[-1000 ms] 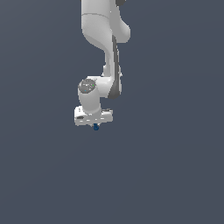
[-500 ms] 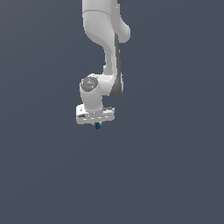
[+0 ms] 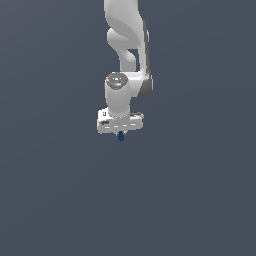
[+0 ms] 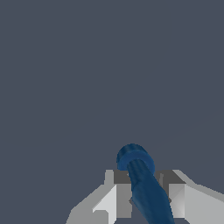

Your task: Pick up the object and move it to a goal position.

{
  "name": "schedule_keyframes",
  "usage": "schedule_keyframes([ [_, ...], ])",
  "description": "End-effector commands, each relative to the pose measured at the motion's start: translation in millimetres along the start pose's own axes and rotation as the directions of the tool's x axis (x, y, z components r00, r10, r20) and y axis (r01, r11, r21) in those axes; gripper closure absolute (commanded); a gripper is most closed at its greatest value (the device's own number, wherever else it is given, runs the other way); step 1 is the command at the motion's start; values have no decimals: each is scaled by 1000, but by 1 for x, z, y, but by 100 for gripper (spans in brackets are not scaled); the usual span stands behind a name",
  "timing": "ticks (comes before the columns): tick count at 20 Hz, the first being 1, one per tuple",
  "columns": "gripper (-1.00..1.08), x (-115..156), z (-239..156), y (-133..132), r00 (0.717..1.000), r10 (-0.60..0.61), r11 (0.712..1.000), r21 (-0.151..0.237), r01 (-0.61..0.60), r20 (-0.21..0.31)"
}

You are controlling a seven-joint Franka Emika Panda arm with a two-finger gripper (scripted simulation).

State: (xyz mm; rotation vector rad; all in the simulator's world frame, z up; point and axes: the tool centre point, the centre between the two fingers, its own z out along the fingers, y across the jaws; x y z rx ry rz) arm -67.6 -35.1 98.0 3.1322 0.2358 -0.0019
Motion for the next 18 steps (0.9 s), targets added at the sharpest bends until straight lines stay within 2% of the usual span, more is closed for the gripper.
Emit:
schedule_keyframes([
  [1,108,-2,-19,-21,1000,-1,1000,-1,1,-1],
  [18,108,-19,-163,-183,1000,-2,1000,-3,2,-1],
])
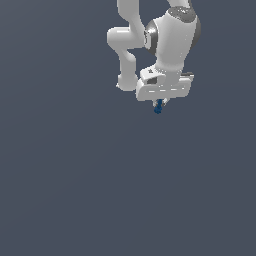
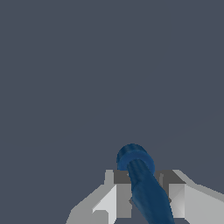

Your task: Pick up the object and move it to a goal position.

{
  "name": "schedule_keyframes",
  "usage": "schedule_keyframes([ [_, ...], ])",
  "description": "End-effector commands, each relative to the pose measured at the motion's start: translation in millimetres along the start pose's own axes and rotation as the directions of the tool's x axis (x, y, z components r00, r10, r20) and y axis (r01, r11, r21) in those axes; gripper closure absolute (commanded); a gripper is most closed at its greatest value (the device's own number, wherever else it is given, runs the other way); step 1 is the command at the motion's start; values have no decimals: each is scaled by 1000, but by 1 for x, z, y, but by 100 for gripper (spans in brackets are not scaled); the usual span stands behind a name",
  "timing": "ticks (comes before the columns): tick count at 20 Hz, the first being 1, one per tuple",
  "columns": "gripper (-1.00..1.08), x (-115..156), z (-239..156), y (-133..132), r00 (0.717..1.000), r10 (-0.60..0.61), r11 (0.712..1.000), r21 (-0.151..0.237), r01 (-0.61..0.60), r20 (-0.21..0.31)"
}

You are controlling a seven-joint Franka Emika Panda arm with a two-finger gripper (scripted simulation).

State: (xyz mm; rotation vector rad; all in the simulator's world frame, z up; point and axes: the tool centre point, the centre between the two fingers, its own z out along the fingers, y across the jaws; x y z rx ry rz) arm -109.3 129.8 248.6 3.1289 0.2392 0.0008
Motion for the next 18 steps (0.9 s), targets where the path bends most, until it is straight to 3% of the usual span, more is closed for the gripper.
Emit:
schedule_keyframes([
  [1,108,-2,-21,-23,1000,1,1000,0,-1,1],
  [9,108,-4,-67,-75,1000,1,1000,2,-1,0],
  [18,108,-2,-82,-92,1000,1,1000,3,-1,0],
])
